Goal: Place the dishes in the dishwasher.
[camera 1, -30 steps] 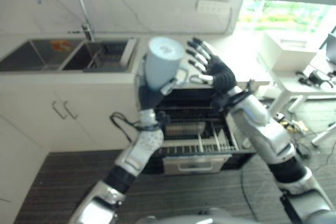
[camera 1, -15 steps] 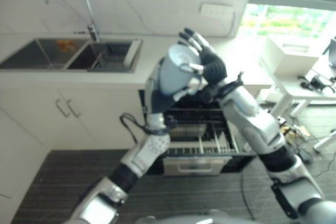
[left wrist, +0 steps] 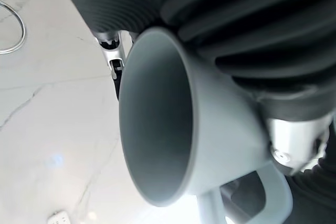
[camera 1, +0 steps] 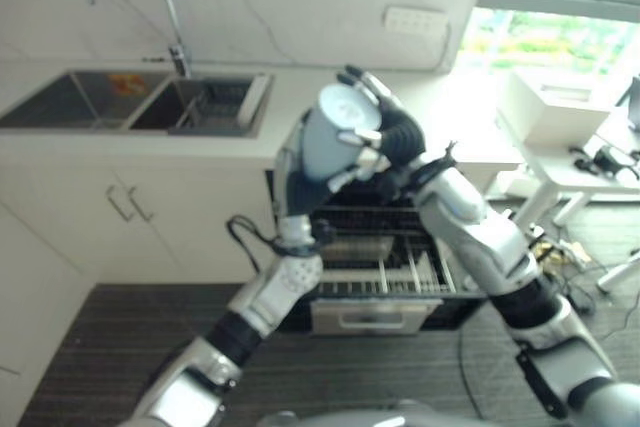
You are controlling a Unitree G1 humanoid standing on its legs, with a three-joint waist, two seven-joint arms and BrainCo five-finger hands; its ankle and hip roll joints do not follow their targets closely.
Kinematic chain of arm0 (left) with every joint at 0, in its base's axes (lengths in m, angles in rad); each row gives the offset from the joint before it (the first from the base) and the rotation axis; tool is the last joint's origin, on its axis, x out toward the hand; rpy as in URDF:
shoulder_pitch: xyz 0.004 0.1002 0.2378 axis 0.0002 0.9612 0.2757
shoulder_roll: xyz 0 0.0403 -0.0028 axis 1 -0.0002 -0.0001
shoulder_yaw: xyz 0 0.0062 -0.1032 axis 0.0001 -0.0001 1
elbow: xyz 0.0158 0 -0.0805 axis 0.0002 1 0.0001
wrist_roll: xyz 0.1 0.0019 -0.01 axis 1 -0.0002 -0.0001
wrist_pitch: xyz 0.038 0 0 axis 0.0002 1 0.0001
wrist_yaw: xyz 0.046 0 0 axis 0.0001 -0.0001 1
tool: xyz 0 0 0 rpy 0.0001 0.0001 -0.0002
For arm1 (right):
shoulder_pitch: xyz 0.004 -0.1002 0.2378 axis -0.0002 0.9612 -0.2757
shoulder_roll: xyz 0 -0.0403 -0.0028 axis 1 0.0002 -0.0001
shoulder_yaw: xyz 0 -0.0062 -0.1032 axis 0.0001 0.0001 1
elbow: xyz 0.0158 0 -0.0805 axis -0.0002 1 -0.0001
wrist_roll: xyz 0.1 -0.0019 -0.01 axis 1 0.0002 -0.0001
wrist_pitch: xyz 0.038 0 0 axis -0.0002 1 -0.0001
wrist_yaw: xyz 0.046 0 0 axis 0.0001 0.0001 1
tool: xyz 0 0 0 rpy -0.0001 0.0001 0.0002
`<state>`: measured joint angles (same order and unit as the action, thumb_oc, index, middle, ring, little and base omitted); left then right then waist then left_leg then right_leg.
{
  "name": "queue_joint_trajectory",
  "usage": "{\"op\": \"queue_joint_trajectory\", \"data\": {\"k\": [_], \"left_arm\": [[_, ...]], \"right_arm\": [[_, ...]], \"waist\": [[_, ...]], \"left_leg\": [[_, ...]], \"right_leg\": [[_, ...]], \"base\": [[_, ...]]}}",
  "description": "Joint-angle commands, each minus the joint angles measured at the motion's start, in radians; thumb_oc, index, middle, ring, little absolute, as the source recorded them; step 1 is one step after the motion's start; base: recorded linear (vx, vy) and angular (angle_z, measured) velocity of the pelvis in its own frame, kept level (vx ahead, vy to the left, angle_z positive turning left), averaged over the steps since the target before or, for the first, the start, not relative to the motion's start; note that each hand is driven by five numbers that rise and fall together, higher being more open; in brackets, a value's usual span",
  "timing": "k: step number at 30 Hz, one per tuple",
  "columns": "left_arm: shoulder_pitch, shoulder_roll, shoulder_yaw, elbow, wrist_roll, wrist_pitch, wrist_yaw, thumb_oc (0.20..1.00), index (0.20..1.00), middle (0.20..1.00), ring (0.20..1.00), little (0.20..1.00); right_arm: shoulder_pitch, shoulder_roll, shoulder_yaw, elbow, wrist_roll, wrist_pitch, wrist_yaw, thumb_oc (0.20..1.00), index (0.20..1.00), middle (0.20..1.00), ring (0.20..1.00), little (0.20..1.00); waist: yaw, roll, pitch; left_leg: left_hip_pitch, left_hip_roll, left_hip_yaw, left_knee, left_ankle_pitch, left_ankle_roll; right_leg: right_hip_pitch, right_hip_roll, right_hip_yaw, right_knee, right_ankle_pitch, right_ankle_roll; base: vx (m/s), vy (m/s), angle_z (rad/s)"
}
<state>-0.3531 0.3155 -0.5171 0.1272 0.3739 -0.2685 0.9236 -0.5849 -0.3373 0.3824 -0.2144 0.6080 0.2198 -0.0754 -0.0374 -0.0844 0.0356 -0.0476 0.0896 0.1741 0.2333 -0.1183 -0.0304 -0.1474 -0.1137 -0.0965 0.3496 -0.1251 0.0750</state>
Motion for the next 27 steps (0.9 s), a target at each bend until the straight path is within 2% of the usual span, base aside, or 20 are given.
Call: {"op": "queue_joint_trajectory", "data": {"k": [1, 25, 26, 27], "left_arm": [[-0.108, 0.007, -0.015, -0.051, 0.017, -0.011, 0.000, 0.200, 0.200, 0.200, 0.200, 0.200], [-0.108, 0.037, 0.043, -0.185, -0.031, 0.087, -0.077, 0.200, 0.200, 0.200, 0.200, 0.200], [-0.108, 0.038, 0.043, -0.191, -0.031, 0.088, -0.081, 0.200, 0.200, 0.200, 0.200, 0.200], [-0.108, 0.039, 0.044, -0.193, -0.031, 0.087, -0.083, 0.200, 0.200, 0.200, 0.200, 0.200]], "right_arm": [[-0.108, 0.023, -0.017, -0.036, -0.031, -0.012, 0.005, 1.000, 1.000, 1.000, 1.000, 1.000], [-0.081, 0.001, -0.002, -0.056, -0.038, 0.026, 0.027, 1.000, 1.000, 1.000, 1.000, 1.000], [-0.082, 0.000, 0.000, -0.056, -0.039, 0.025, 0.028, 0.520, 0.520, 0.520, 0.520, 0.520], [-0.084, 0.001, 0.000, -0.055, -0.040, 0.023, 0.029, 0.307, 0.307, 0.307, 0.307, 0.307]], "waist": [[0.022, -0.008, 0.000], [0.021, 0.001, 0.010], [0.021, 0.001, 0.010], [0.022, 0.002, 0.010]], "left_leg": [[-0.007, 0.035, -0.005, 0.067, -0.125, -0.018], [-0.008, 0.032, -0.009, 0.067, -0.124, -0.017], [-0.008, 0.032, -0.009, 0.067, -0.123, -0.017], [-0.008, 0.032, -0.009, 0.067, -0.123, -0.018]], "right_leg": [[0.063, -0.038, -0.017, -0.050, -0.022, 0.065], [0.064, -0.040, -0.025, -0.050, -0.024, 0.064], [0.065, -0.040, -0.026, -0.050, -0.025, 0.064], [0.065, -0.040, -0.026, -0.050, -0.025, 0.064]], "base": [[0.00, 0.000, 0.00], [0.00, 0.000, 0.00], [0.00, 0.000, 0.00], [0.00, 0.000, 0.00]]}}
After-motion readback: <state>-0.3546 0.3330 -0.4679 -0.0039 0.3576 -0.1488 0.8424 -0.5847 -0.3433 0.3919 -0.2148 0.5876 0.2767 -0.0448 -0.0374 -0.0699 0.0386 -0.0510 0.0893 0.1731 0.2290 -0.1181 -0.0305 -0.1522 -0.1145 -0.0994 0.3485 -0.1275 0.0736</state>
